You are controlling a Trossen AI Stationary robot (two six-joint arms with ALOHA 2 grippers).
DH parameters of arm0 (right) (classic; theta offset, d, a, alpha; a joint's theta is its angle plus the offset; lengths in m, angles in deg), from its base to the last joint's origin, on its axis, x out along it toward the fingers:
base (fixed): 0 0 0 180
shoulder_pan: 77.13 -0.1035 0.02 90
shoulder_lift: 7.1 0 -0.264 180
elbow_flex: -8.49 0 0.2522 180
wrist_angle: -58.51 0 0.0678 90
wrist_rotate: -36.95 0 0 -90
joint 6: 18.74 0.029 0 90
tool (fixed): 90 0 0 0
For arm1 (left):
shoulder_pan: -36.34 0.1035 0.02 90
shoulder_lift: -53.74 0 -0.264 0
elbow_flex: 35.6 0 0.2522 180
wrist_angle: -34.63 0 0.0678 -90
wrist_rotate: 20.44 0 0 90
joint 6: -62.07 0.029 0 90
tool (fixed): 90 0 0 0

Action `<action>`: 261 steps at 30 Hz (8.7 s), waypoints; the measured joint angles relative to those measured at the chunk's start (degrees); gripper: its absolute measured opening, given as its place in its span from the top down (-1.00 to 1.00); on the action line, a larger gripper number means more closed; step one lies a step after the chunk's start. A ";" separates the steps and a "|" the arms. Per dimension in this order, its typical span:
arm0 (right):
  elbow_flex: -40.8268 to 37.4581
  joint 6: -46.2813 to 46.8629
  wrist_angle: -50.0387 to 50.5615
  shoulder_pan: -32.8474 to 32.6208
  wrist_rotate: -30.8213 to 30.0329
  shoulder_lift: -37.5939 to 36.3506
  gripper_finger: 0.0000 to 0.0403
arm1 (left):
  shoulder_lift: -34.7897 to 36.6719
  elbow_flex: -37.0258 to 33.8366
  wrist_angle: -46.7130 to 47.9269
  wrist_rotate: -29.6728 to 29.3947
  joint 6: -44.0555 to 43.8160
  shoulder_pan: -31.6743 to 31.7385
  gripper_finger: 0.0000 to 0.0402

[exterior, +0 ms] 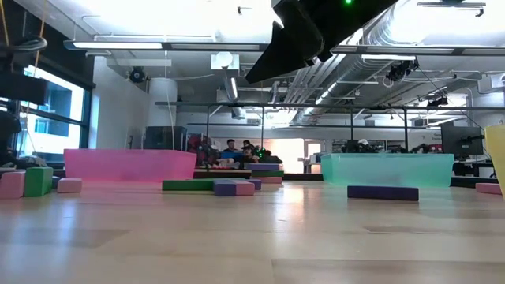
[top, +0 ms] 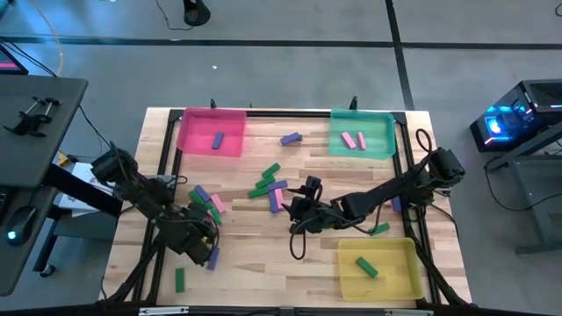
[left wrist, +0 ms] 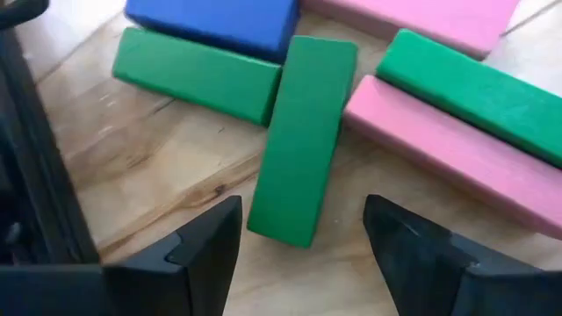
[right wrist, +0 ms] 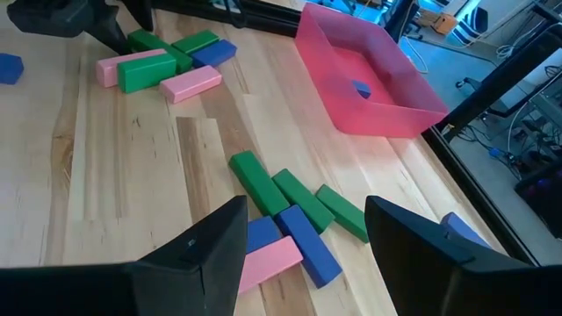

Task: Sort blocks
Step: Put the green block into the yellow bin, then put the blue block into the red bin

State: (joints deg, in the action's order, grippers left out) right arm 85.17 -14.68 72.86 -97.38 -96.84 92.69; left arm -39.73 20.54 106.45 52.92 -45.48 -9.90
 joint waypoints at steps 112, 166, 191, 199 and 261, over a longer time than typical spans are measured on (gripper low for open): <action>15.59 85.90 65.85 -32.02 31.55 -3.91 0.64 | 12.41 -11.53 -91.38 -17.07 100.61 19.24 0.12; 12.96 46.17 56.60 -19.04 -3.13 -3.89 -0.01 | 14.93 -11.55 -84.82 -23.08 92.09 19.24 0.12; -16.97 16.90 -31.76 -0.79 12.75 -3.10 -0.01 | 27.98 -11.55 -12.39 -5.80 42.04 24.35 0.37; -16.94 17.02 -31.59 -0.79 12.56 -2.49 -0.01 | 23.73 -11.55 -7.97 -0.95 41.16 29.31 0.37; -16.85 19.51 -29.11 -0.81 12.56 -1.64 -0.01 | 10.49 6.46 -12.54 0.86 96.51 45.13 -0.21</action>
State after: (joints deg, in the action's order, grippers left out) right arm 68.32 4.83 43.75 -98.19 -84.28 91.05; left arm -29.24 27.00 93.91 53.78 51.03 35.23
